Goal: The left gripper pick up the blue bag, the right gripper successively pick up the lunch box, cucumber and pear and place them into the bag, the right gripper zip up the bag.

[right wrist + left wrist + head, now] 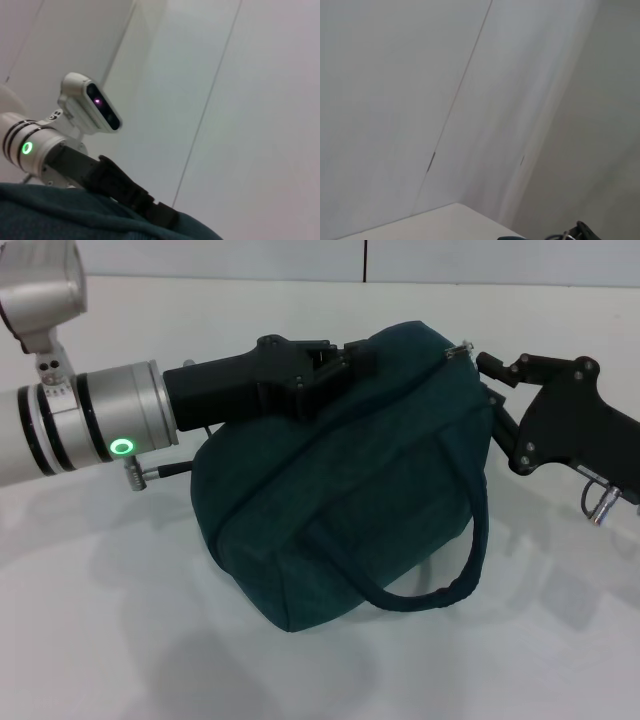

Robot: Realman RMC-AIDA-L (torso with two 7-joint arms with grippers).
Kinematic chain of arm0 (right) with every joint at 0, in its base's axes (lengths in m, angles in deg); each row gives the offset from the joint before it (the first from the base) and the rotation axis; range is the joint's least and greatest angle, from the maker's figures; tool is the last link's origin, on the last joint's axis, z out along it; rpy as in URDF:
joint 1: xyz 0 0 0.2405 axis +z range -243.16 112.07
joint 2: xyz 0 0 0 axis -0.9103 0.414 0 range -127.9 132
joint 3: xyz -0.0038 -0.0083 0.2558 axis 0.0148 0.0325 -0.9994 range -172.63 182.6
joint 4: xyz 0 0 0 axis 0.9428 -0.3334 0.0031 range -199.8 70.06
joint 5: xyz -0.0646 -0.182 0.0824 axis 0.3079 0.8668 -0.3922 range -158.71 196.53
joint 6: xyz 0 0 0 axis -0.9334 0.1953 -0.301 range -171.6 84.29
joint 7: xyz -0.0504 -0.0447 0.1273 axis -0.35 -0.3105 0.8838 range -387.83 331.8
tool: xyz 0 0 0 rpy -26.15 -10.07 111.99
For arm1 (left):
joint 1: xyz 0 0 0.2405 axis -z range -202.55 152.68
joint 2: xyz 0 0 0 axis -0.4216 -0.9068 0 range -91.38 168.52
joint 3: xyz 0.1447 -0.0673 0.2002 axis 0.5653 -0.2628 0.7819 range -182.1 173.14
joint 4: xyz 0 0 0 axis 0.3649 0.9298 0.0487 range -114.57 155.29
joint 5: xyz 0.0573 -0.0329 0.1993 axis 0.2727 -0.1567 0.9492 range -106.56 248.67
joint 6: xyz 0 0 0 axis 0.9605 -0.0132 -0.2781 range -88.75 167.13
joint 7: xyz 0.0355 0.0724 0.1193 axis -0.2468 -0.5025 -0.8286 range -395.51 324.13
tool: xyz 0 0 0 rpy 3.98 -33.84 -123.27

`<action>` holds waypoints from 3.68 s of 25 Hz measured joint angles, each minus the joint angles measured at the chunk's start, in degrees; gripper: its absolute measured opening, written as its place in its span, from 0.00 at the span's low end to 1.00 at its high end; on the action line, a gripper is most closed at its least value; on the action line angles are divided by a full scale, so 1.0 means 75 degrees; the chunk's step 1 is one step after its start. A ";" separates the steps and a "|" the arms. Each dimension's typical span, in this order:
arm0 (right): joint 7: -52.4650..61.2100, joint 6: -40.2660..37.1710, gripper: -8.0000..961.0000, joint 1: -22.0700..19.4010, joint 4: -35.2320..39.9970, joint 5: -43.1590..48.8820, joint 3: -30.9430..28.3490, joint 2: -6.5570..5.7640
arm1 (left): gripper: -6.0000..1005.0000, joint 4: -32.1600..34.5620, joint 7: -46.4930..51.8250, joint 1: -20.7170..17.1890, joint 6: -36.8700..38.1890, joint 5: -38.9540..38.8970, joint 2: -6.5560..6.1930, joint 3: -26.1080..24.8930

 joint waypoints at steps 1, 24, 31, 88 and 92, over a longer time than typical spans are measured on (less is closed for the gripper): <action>0.0000 0.0008 0.21 0.0000 -0.0022 -0.0056 0.0013 0.0001 | 0.06 0.0000 -0.0002 -0.0001 0.0004 0.0004 0.0000 0.0005; 0.0127 0.1001 0.03 -0.0059 -0.0336 -0.0652 -0.0003 -0.0018 | 0.08 -0.0060 -0.0389 -0.0042 0.0451 -0.0027 -0.0050 -0.0043; 0.0480 0.1326 0.04 0.0077 -0.0703 -0.0891 0.0014 -0.0065 | 0.09 -0.0060 -0.0488 -0.0036 0.0415 -0.0028 -0.0021 -0.0134; 0.3710 -0.1704 0.71 0.0080 0.0858 0.2050 -0.0825 -0.0321 | 0.86 -0.1047 -0.5187 -0.2035 0.2933 -0.1191 0.0171 -0.0574; 0.3708 -0.1738 0.71 0.0079 0.0858 0.2050 -0.0826 -0.0316 | 0.86 -0.1052 -0.5209 -0.2039 0.2952 -0.1191 0.0180 -0.0573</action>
